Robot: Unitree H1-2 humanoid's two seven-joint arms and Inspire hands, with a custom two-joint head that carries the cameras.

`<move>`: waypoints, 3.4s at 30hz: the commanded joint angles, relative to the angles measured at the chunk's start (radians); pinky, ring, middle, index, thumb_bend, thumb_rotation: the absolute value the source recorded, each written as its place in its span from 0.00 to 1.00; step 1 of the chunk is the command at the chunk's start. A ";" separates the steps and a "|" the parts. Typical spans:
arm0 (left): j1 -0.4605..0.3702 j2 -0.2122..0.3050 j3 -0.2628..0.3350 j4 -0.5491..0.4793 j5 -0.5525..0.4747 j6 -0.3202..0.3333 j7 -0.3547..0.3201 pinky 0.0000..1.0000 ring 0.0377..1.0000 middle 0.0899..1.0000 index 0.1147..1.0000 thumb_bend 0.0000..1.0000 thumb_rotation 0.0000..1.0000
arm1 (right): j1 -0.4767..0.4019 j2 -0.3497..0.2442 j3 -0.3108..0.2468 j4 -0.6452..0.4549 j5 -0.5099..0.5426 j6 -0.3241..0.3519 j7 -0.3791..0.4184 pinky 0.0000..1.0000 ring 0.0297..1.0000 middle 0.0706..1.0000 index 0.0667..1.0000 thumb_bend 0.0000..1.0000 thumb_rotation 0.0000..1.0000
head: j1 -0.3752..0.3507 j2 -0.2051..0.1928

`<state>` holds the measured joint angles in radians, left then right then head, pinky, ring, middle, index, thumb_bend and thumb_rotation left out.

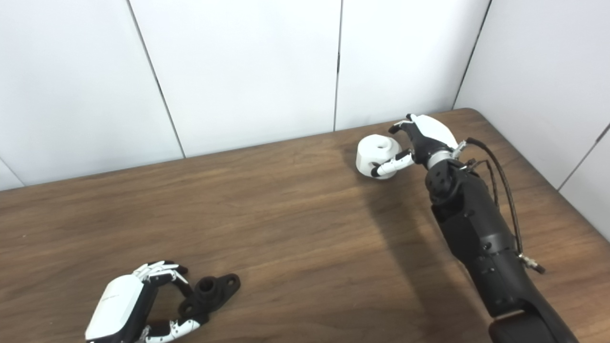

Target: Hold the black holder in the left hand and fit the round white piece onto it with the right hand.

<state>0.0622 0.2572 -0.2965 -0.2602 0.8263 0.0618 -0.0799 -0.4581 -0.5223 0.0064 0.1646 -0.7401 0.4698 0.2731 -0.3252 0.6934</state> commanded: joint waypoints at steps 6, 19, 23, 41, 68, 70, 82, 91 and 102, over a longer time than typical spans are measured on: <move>0.008 0.002 0.000 0.000 0.009 0.000 -0.005 0.89 0.82 0.72 0.42 0.52 0.04 | -0.052 -0.041 0.003 -0.016 -0.013 -0.001 -0.027 1.00 1.00 0.97 0.77 0.96 0.33 | 0.004 -0.002; 0.011 -0.001 0.003 0.001 0.008 -0.003 -0.001 0.89 0.82 0.72 0.42 0.52 0.04 | -0.044 -0.054 0.036 -0.014 0.003 -0.006 -0.053 1.00 1.00 0.93 0.71 0.91 0.31 | 0.008 -0.002; 0.012 -0.002 0.004 0.000 0.007 -0.001 -0.003 0.90 0.82 0.72 0.42 0.52 0.04 | -0.035 -0.057 0.037 -0.017 0.014 -0.013 -0.065 1.00 1.00 0.92 0.68 0.90 0.30 | 0.007 -0.001; 0.009 -0.010 -0.004 0.004 0.017 -0.002 -0.001 0.89 0.83 0.72 0.42 0.52 0.04 | -0.006 -0.070 0.033 -0.008 0.061 -0.120 -0.185 1.00 0.96 0.79 0.45 0.52 0.13 | 0.013 0.003; 0.004 -0.034 -0.033 0.025 0.060 0.004 0.013 0.90 0.83 0.72 0.42 0.52 0.04 | -0.024 -0.087 0.097 -0.342 0.083 -0.045 0.060 1.00 0.96 0.79 0.45 0.52 0.14 | 0.137 0.034; 0.004 -0.038 -0.038 0.027 0.067 0.008 0.012 0.90 0.83 0.72 0.42 0.52 0.04 | -0.031 -0.094 0.113 -0.383 0.085 -0.041 0.105 1.00 0.96 0.80 0.45 0.52 0.14 | 0.170 0.041; 0.001 -0.068 -0.061 0.023 0.098 0.041 -0.003 0.93 0.85 0.74 0.42 0.52 0.05 | -0.030 -0.024 0.166 -0.611 0.031 0.000 0.342 1.00 0.93 0.78 0.45 0.53 0.14 | 0.269 0.057; -0.002 -0.076 -0.078 0.022 0.112 0.056 -0.002 0.93 0.85 0.74 0.42 0.52 0.05 | -0.007 0.067 0.215 -0.694 -0.027 -0.002 0.434 1.00 0.93 0.78 0.44 0.53 0.14 | 0.304 0.065; -0.013 -0.079 -0.098 0.035 0.141 0.064 0.006 0.92 0.86 0.74 0.42 0.52 0.05 | 0.023 0.186 0.245 -0.743 -0.047 -0.003 0.483 1.00 0.94 0.79 0.44 0.53 0.14 | 0.336 0.074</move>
<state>0.0506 0.1803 -0.3725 -0.2478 0.9461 0.1292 -0.0489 -0.3976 -0.3403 0.2588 -0.5342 -0.7735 0.4660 0.7619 0.0046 0.7655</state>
